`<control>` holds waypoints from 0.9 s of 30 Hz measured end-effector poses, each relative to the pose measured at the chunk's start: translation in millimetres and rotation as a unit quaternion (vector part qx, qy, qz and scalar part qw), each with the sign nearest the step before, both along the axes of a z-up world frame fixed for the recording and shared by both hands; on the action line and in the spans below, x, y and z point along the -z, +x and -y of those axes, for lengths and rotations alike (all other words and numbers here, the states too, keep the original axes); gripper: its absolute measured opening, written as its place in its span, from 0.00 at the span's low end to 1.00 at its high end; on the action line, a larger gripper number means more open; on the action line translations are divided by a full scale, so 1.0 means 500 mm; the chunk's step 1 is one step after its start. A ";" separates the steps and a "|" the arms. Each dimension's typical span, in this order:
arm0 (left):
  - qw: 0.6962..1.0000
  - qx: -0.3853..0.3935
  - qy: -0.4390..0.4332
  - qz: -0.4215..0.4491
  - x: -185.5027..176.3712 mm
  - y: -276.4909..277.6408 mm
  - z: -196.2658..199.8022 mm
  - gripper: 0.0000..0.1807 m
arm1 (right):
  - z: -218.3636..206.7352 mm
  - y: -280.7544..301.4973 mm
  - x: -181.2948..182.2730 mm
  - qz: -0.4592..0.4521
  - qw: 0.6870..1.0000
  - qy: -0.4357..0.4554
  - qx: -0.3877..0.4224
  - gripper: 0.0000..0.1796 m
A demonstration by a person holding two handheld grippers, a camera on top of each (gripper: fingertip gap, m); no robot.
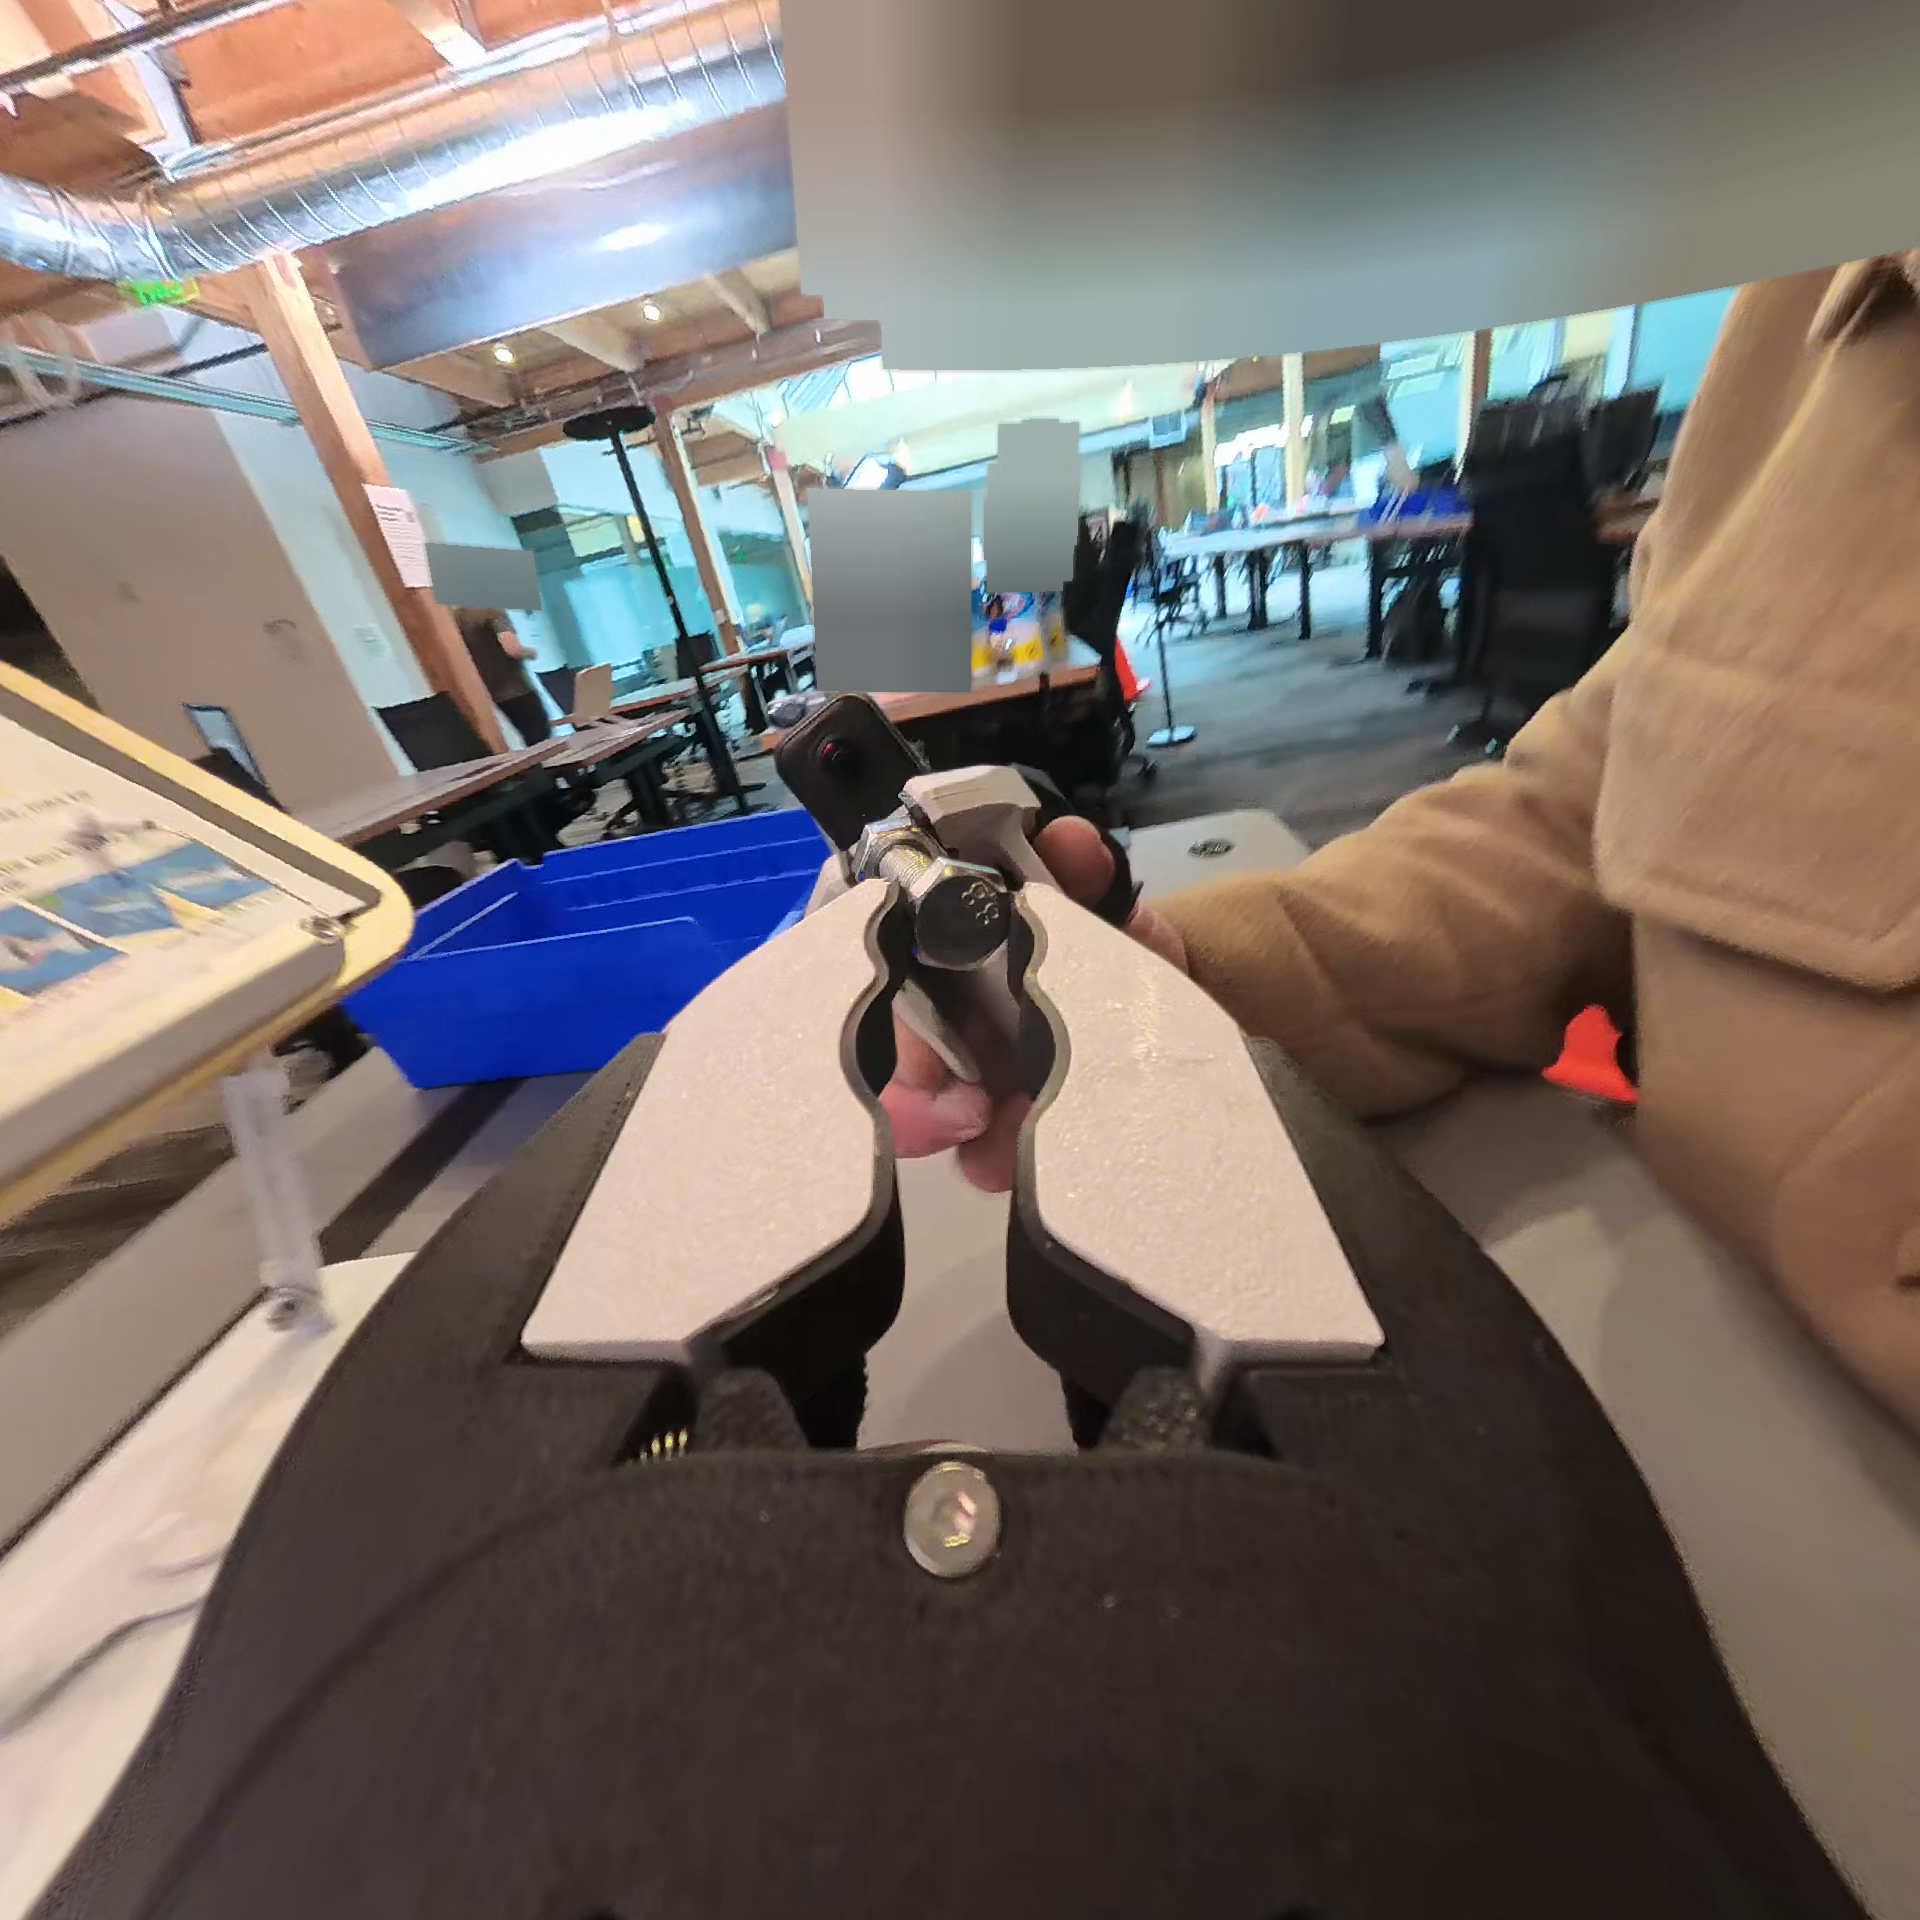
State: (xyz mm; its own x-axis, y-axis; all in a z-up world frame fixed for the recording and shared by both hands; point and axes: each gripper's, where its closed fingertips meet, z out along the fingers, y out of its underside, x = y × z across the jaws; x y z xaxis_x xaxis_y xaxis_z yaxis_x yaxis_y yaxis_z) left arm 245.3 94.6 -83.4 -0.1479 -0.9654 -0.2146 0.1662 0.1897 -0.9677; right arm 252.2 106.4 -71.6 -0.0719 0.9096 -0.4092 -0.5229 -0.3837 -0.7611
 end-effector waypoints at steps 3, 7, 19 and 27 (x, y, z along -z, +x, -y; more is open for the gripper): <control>0.999 -0.023 0.036 -0.012 0.001 -0.002 0.001 0.10 | -0.001 -0.001 0.002 -0.002 1.000 -0.015 -0.012 0.09; 0.993 -0.054 0.096 -0.037 0.006 -0.005 0.001 0.10 | -0.001 -0.002 0.005 0.005 1.000 -0.024 -0.019 0.09; 0.968 -0.081 0.217 -0.096 0.018 -0.020 0.021 0.10 | 0.014 -0.013 0.016 0.009 0.995 -0.054 -0.083 0.10; 0.961 -0.093 0.241 -0.099 0.016 -0.019 0.024 0.10 | 0.019 -0.012 0.012 0.014 0.995 -0.047 -0.082 0.09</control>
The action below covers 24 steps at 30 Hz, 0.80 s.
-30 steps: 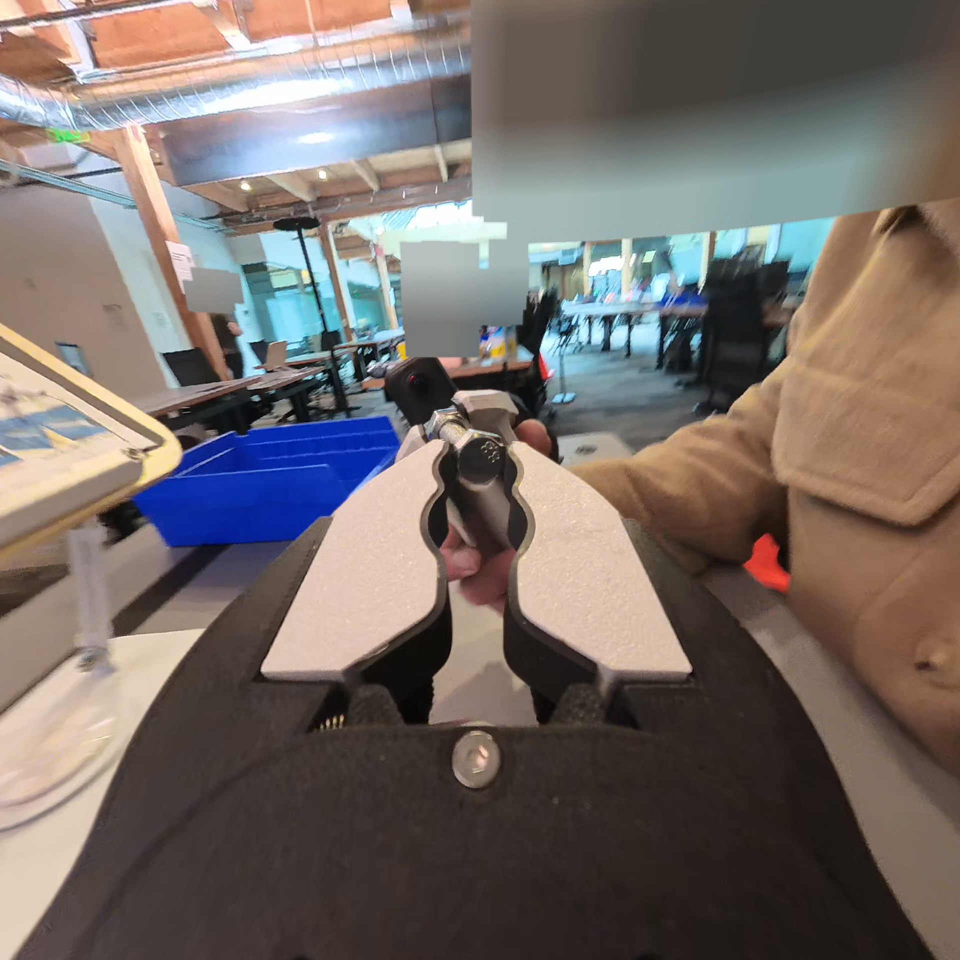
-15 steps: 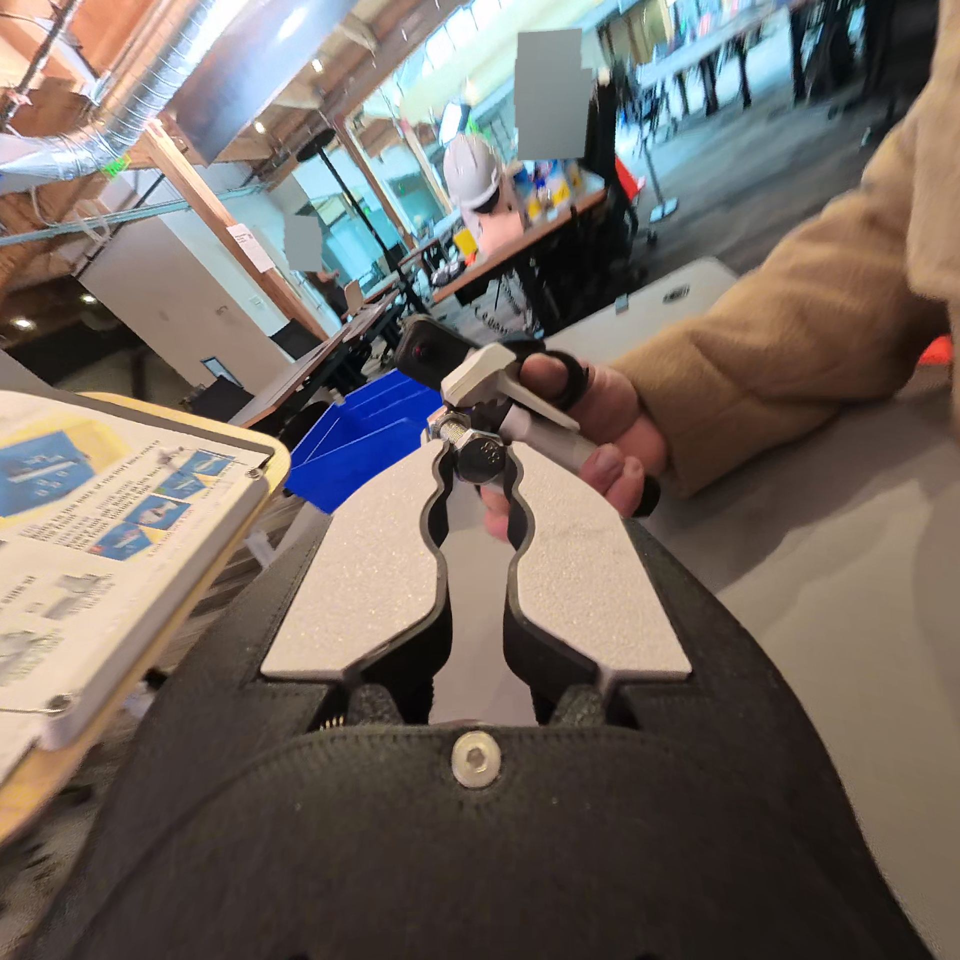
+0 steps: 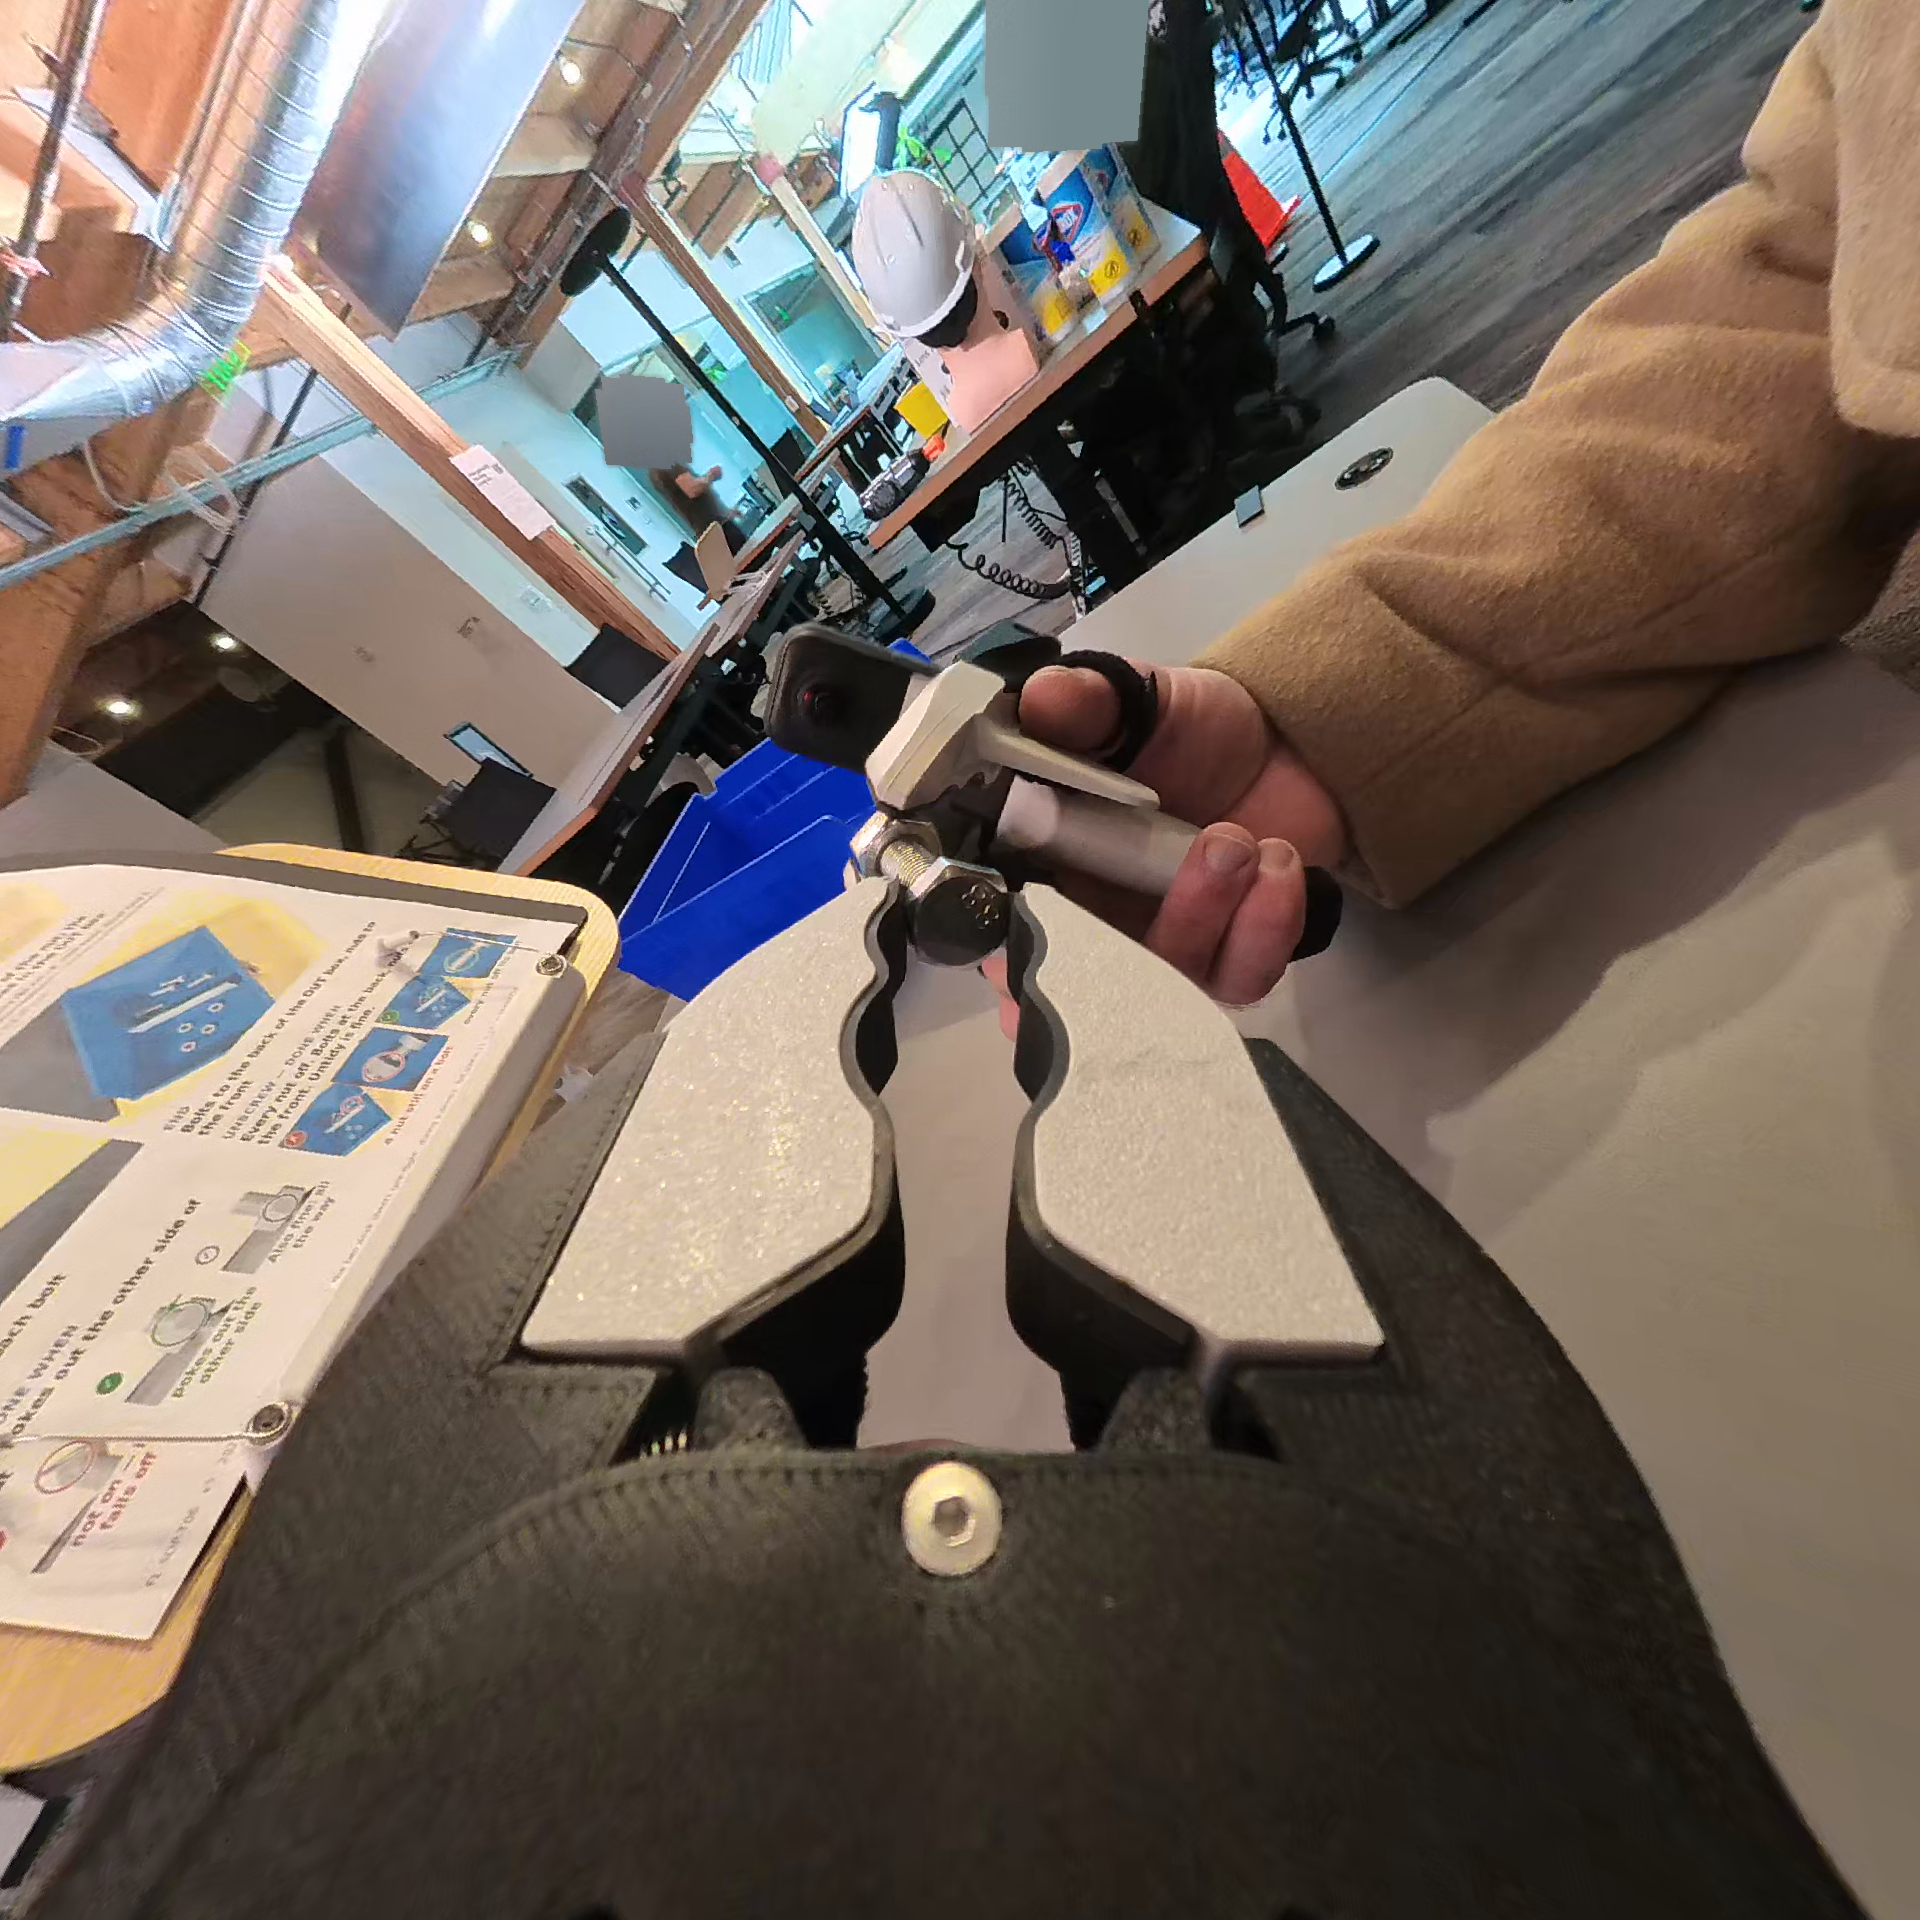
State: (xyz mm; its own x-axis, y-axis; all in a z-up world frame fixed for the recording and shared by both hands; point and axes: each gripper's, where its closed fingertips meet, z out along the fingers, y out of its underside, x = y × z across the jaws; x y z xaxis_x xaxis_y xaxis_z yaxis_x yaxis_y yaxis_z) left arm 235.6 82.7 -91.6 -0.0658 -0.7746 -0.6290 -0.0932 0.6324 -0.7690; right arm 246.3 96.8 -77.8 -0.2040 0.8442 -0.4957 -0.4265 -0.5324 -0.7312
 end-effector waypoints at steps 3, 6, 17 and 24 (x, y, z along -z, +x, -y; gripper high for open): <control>1.000 0.000 -0.001 0.003 -0.002 0.002 0.002 0.10 | 0.001 0.002 -0.002 -0.004 1.000 0.001 -0.003 0.09; 1.000 0.001 -0.004 0.005 -0.003 0.002 0.003 0.10 | 0.003 0.002 -0.004 -0.004 1.000 0.005 -0.002 0.09; 0.998 -0.014 0.051 -0.019 0.006 -0.001 0.006 0.10 | 0.004 -0.002 0.008 0.018 0.999 -0.017 -0.025 0.09; 0.999 -0.012 0.049 -0.010 0.004 0.002 0.011 0.10 | 0.010 0.001 0.004 0.015 0.999 -0.009 -0.027 0.09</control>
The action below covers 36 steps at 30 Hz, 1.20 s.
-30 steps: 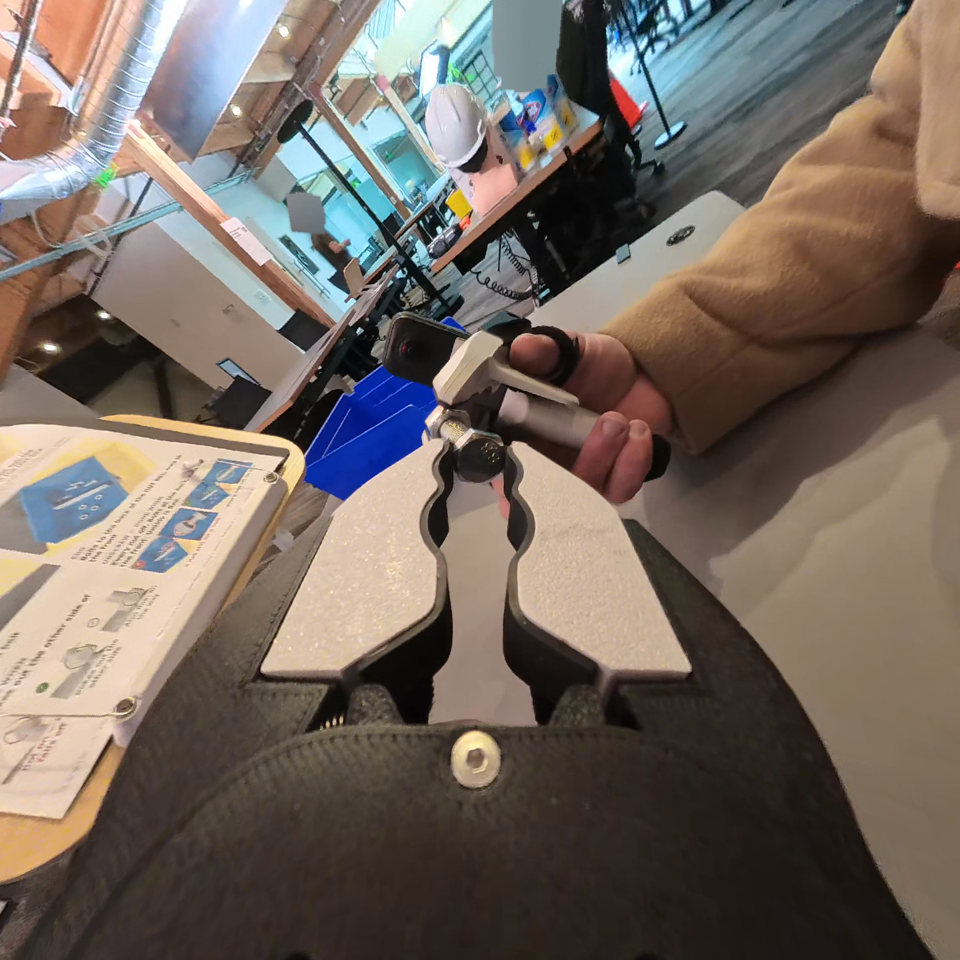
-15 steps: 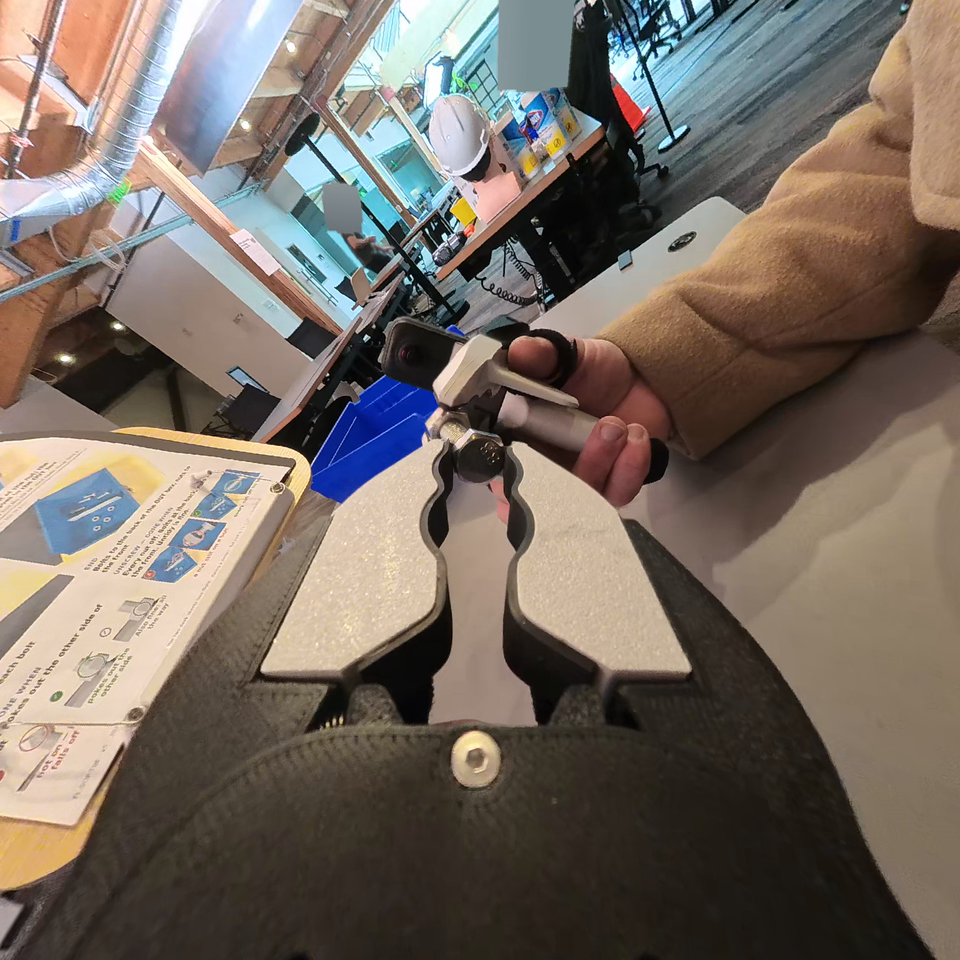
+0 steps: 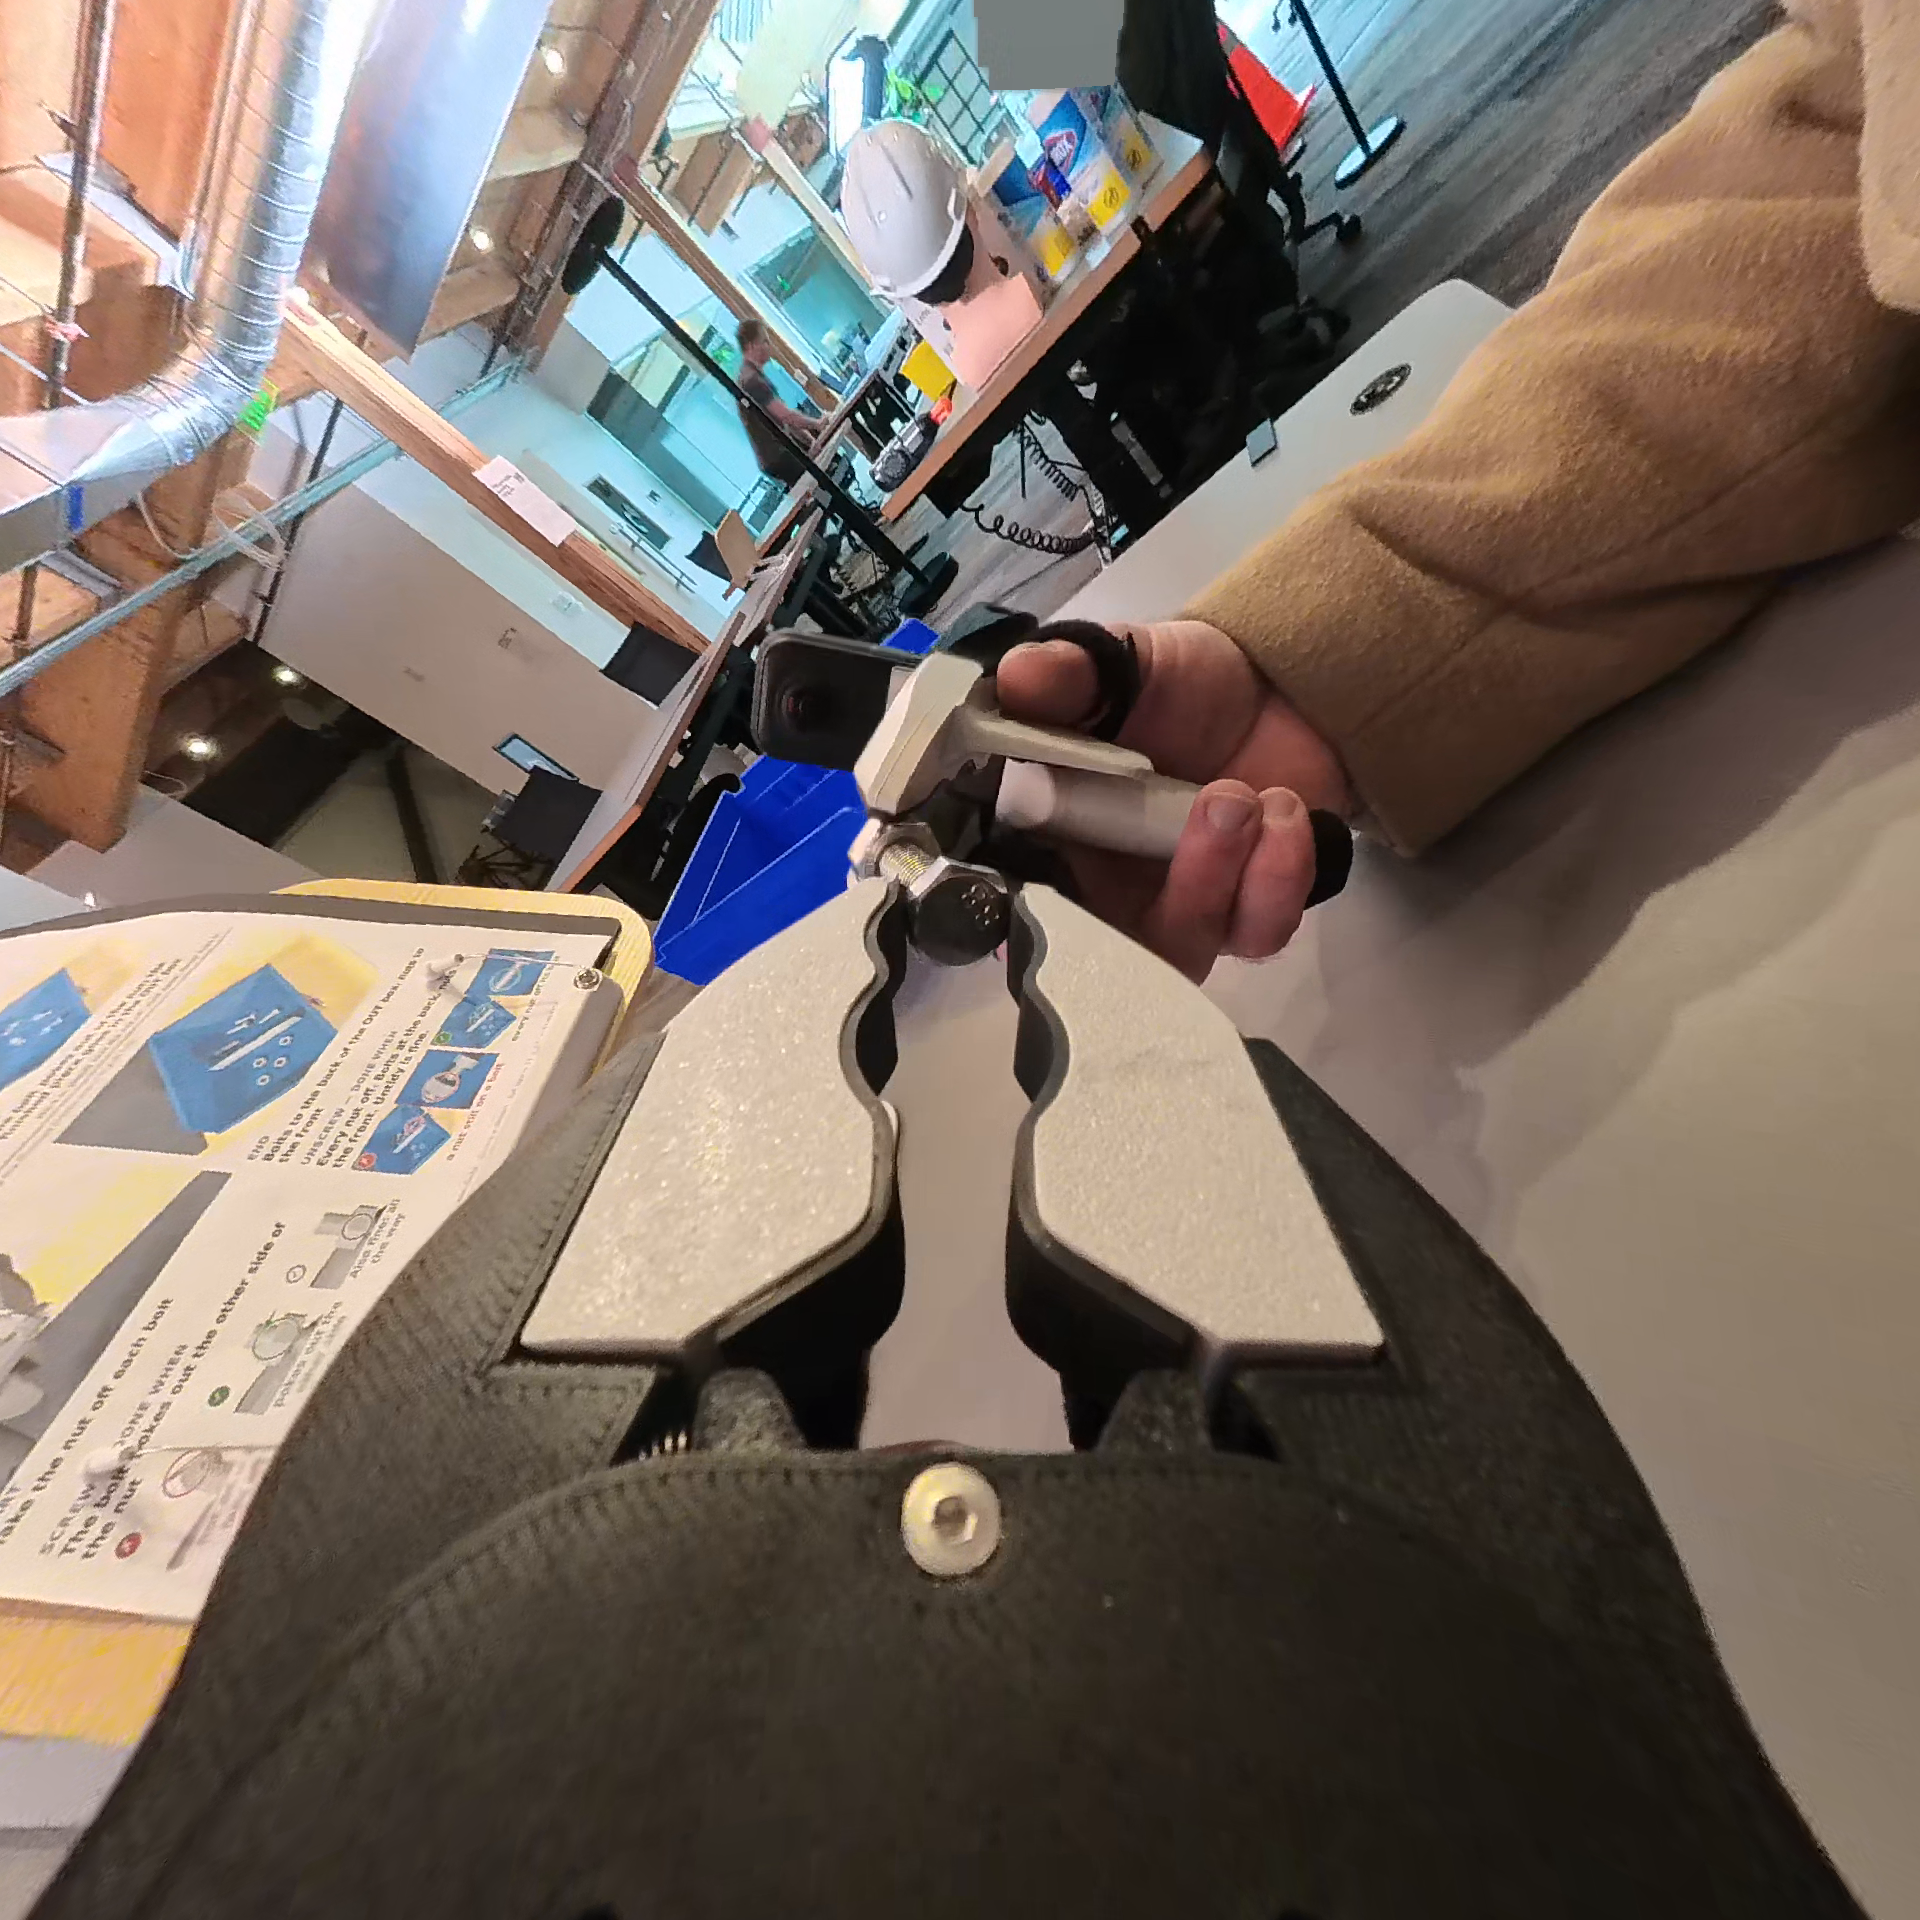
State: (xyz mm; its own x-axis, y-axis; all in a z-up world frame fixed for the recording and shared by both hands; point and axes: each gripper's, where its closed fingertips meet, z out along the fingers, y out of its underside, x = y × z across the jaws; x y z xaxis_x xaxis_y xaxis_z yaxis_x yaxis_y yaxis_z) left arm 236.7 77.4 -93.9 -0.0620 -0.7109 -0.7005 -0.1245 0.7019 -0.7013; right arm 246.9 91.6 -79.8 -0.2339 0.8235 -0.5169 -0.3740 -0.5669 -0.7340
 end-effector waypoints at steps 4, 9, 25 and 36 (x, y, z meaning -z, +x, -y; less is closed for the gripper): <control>1.000 0.001 -0.002 0.008 -0.006 0.001 0.002 0.10 | 0.003 0.002 -0.005 -0.008 1.000 0.005 -0.001 0.10; 1.000 0.005 -0.013 0.016 -0.010 0.000 0.003 0.10 | 0.005 0.001 -0.008 -0.009 1.000 0.013 0.004 0.09; 0.971 0.112 -0.204 0.050 -0.023 -0.005 0.021 0.10 | 0.021 -0.003 -0.011 0.012 0.997 0.070 0.019 0.10; 0.997 0.067 -0.026 -0.021 -0.012 -0.014 0.022 0.10 | 0.030 -0.010 -0.012 -0.025 0.999 0.020 -0.032 0.10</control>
